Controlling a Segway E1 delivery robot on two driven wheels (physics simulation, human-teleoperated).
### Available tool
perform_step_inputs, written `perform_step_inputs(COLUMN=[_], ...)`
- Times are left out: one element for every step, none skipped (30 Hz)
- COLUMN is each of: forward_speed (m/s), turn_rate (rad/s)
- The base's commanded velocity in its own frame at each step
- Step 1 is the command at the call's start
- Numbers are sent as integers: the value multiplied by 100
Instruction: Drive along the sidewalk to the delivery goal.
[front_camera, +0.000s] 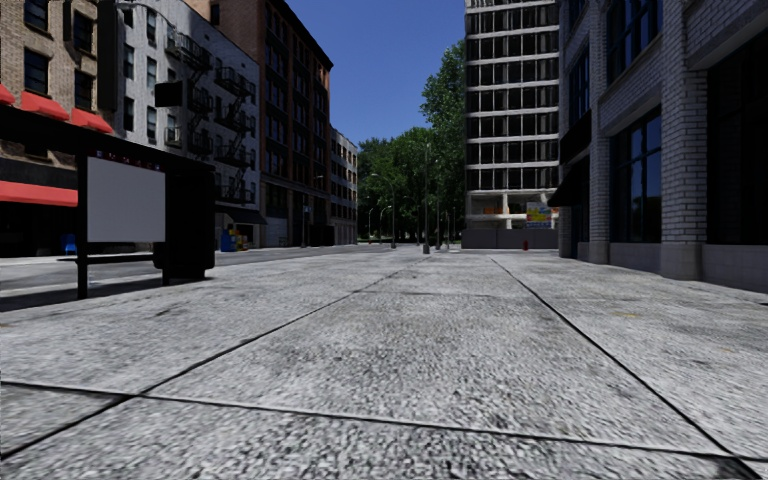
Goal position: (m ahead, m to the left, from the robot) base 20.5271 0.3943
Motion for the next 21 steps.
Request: perform_step_inputs(forward_speed=[200,200,200,200,200,200,200,200,200,200,200,200,200,200,200,200,200,200,200,200,200], turn_rate=[0,0,0,0,0,0,0,0,0,0,0,0,0,0,0,0,0,0,0,0,0])
